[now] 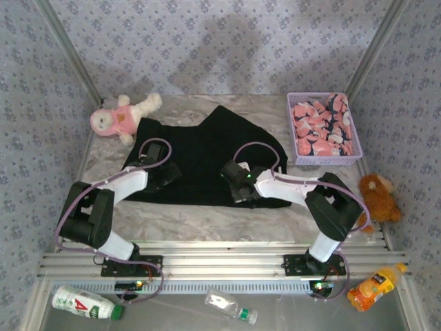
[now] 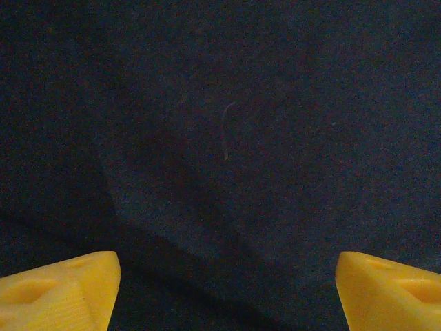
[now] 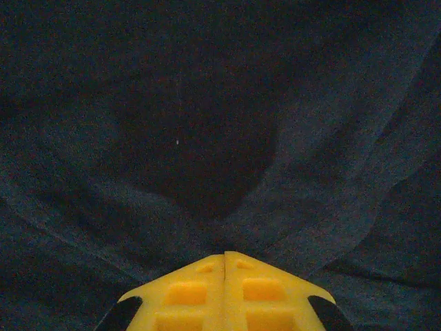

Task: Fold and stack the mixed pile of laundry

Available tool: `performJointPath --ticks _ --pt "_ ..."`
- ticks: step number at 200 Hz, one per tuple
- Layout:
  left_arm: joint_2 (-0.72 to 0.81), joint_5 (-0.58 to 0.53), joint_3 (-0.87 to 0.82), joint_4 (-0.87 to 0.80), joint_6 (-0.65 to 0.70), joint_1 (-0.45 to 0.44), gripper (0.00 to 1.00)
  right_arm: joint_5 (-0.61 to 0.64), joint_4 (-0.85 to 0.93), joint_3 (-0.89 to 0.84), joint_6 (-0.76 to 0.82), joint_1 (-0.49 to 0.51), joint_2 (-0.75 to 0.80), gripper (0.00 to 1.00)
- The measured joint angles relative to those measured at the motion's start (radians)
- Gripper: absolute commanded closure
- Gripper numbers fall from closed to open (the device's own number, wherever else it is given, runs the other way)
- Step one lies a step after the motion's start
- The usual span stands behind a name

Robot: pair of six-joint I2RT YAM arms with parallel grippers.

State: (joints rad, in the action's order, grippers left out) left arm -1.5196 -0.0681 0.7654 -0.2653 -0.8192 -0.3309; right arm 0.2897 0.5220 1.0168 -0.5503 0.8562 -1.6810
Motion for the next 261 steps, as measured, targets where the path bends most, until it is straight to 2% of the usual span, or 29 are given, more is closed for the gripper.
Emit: performJointPath --ticks 52,60,70,81,99,125,150,163,186,209,256,261 --pt "-0.008 0.0 -0.005 0.008 0.014 0.0 0.18 0.024 -0.001 0.118 0.077 -0.036 -0.012 1.0" --pt "-0.008 0.0 -0.005 0.008 0.015 0.0 0.18 0.026 -0.011 0.128 0.085 -0.039 -0.013 0.93" --pt "-0.007 -0.001 -0.006 0.008 0.017 0.0 0.18 0.024 -0.022 0.128 0.094 -0.037 -0.013 0.78" --pt "-0.004 -0.001 -0.009 0.009 0.02 0.0 0.18 0.014 -0.029 0.117 0.095 -0.031 -0.013 0.67" --pt "-0.001 -0.002 -0.009 0.008 0.026 0.0 0.18 -0.003 -0.037 0.076 0.114 -0.013 -0.011 0.6" --pt "-0.001 0.0 -0.009 0.008 0.032 0.0 0.18 -0.032 -0.037 0.01 0.118 0.004 -0.011 0.58" --pt "-0.001 0.001 -0.009 0.008 0.032 0.0 0.17 -0.043 -0.032 -0.017 0.118 -0.001 -0.011 0.58" --pt "-0.001 0.001 -0.009 0.008 0.032 0.0 0.18 -0.043 -0.033 -0.018 0.119 -0.006 -0.011 0.62" --pt "-0.001 0.003 -0.009 0.008 0.032 0.0 0.18 -0.041 -0.034 -0.018 0.121 -0.017 -0.016 0.78" --pt "-0.001 0.003 -0.011 0.01 0.032 0.0 0.18 -0.036 -0.031 -0.018 0.132 -0.032 -0.023 1.0" --pt "0.0 0.003 -0.014 0.017 0.032 0.0 0.18 -0.032 -0.031 -0.017 0.133 -0.049 -0.014 1.0" --pt "0.0 0.003 -0.014 0.017 0.032 0.0 0.18 -0.033 -0.031 -0.017 0.133 -0.049 -0.012 0.95"
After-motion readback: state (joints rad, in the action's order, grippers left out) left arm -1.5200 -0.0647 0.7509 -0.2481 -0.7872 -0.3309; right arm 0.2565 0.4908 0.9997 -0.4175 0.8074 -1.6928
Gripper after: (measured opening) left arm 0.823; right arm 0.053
